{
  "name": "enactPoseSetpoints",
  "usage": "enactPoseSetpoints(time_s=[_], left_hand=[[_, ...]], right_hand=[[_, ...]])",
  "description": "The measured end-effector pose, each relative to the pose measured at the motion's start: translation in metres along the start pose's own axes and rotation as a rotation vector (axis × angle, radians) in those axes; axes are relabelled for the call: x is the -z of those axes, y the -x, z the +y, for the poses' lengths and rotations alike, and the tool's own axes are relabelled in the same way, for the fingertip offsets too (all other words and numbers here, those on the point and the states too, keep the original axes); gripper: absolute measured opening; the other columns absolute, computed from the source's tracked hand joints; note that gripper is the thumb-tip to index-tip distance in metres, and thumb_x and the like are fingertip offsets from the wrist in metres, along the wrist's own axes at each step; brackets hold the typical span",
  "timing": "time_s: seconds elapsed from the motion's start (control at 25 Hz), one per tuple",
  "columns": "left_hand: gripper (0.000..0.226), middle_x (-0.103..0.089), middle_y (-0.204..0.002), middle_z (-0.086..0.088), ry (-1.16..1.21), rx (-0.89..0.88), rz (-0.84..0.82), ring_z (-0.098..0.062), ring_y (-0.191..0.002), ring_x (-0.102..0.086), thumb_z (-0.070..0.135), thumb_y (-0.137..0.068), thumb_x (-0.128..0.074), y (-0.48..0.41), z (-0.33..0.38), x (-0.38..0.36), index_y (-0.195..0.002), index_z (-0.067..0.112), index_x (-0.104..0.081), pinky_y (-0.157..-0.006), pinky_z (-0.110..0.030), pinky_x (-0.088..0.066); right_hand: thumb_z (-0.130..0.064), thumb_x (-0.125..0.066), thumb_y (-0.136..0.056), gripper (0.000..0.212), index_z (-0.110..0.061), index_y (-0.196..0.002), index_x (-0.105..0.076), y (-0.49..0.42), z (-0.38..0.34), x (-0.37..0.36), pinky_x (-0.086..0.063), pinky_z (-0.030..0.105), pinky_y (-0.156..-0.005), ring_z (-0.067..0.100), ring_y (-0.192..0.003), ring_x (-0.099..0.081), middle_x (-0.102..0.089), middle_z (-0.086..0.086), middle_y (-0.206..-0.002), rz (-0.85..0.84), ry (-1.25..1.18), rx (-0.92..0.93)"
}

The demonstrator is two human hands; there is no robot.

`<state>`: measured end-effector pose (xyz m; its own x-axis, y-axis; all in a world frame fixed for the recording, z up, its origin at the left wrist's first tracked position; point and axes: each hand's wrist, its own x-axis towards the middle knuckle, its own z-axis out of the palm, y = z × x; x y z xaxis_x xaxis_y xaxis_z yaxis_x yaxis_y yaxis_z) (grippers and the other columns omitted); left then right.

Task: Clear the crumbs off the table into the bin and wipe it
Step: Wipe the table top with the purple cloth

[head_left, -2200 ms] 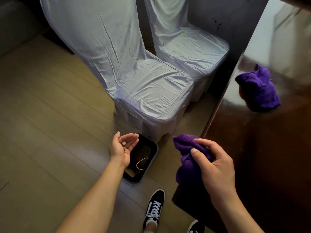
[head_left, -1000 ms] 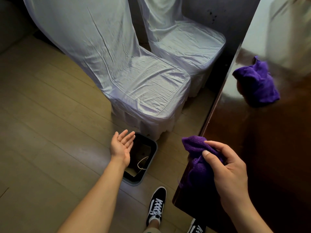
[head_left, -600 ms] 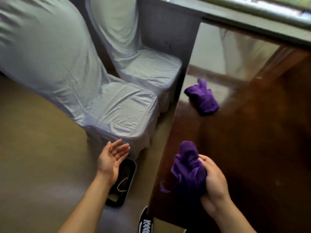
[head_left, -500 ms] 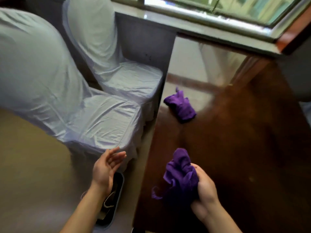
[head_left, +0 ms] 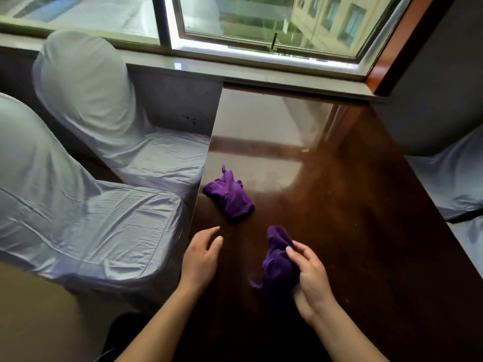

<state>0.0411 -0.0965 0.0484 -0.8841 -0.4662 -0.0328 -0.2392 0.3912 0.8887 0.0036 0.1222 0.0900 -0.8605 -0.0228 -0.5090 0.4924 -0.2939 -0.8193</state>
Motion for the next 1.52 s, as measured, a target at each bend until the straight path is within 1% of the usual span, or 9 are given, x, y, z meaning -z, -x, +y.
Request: enactPoseSetpoints(time_s=[0.2,0.32,0.52,0.76,0.92,1.04,1.16,1.28,1.52], left_hand=[[0.059,-0.029,-0.154,-0.014,-0.519,-0.067,0.031,-0.027,-0.147,-0.012,0.041,-0.092,-0.05,-0.033,0.006,-0.056,-0.145,0.021,-0.035,-0.12,-0.044,-0.001],[0.067,-0.019,-0.157,-0.014,-0.693,0.014,0.056,-0.027,-0.148,-0.001,0.049,-0.091,-0.043,-0.037,-0.001,-0.073,-0.149,0.023,-0.022,-0.117,-0.055,0.006],[0.068,-0.036,-0.151,-0.016,-0.818,0.024,0.125,-0.031,-0.146,-0.02,0.047,-0.086,-0.043,-0.037,-0.009,-0.08,-0.145,0.014,-0.033,-0.117,-0.058,-0.008],[0.063,-0.048,-0.144,-0.013,-0.775,0.026,0.153,-0.029,-0.14,-0.033,0.04,-0.08,-0.04,-0.037,-0.008,-0.077,-0.139,0.019,-0.044,-0.115,-0.057,-0.019],[0.061,-0.051,-0.141,-0.014,-0.717,0.014,0.189,-0.03,-0.138,-0.038,0.036,-0.08,-0.04,-0.038,-0.005,-0.078,-0.137,0.017,-0.049,-0.114,-0.057,-0.021],[0.059,-0.056,-0.135,-0.019,-0.604,-0.025,0.251,-0.034,-0.132,-0.045,0.031,-0.08,-0.038,-0.037,-0.007,-0.075,-0.131,0.005,-0.054,-0.111,-0.061,-0.026],[0.057,-0.059,-0.126,-0.026,-0.471,-0.059,0.358,-0.042,-0.123,-0.052,0.024,-0.079,-0.036,-0.038,-0.012,-0.071,-0.125,-0.005,-0.055,-0.108,-0.063,-0.029],[0.058,-0.06,-0.122,-0.029,-0.399,-0.051,0.374,-0.046,-0.12,-0.054,0.023,-0.077,-0.034,-0.039,-0.008,-0.072,-0.121,-0.008,-0.055,-0.108,-0.062,-0.028],[0.056,-0.058,-0.125,-0.027,-0.395,-0.026,0.337,-0.042,-0.126,-0.049,0.023,-0.074,-0.037,-0.039,-0.007,-0.07,-0.12,-0.002,-0.057,-0.111,-0.057,-0.024]], right_hand=[[-0.005,-0.072,-0.083,0.03,-0.024,-0.106,-0.067,-0.073,-0.03,-0.015,-0.057,0.037,-0.086,0.022,-0.098,-0.069,-0.071,0.008,-0.108,-0.03,0.407,0.233],[-0.012,-0.075,-0.08,0.036,-0.022,-0.113,-0.067,-0.103,-0.037,-0.025,-0.047,0.025,-0.091,0.014,-0.1,-0.061,-0.063,0.002,-0.112,-0.026,0.746,0.443],[-0.012,-0.074,-0.081,0.04,-0.014,-0.12,-0.066,-0.141,-0.046,-0.043,-0.035,0.013,-0.084,0.011,-0.099,-0.054,-0.059,0.005,-0.113,-0.091,0.971,0.734],[-0.022,-0.066,-0.089,0.046,-0.018,-0.134,-0.057,-0.188,-0.061,-0.088,-0.038,0.036,-0.107,0.032,-0.126,-0.047,-0.049,0.012,-0.138,-0.225,1.276,0.636],[-0.029,-0.071,-0.08,0.05,-0.018,-0.127,-0.06,-0.176,-0.031,-0.113,-0.032,0.05,-0.114,0.04,-0.135,-0.036,-0.043,0.019,-0.147,-0.258,1.486,1.013],[-0.042,-0.067,-0.084,0.072,-0.026,-0.147,-0.036,-0.169,-0.004,-0.151,-0.021,0.048,-0.12,0.038,-0.144,-0.021,-0.021,0.016,-0.161,-0.604,1.543,0.79],[-0.035,-0.062,-0.087,0.057,-0.027,-0.141,-0.043,-0.171,0.005,-0.163,-0.033,0.047,-0.106,0.042,-0.131,-0.035,-0.029,0.014,-0.157,-0.511,1.712,0.84],[-0.018,-0.059,-0.084,0.037,-0.022,-0.121,-0.062,-0.162,-0.006,-0.144,-0.042,0.043,-0.091,0.038,-0.106,-0.05,-0.053,0.008,-0.134,-0.475,1.574,0.909],[-0.019,-0.064,-0.081,0.02,-0.025,-0.1,-0.068,-0.09,-0.035,-0.016,-0.048,0.038,-0.095,0.01,-0.108,-0.061,-0.067,-0.007,-0.111,-0.361,0.874,0.701]])
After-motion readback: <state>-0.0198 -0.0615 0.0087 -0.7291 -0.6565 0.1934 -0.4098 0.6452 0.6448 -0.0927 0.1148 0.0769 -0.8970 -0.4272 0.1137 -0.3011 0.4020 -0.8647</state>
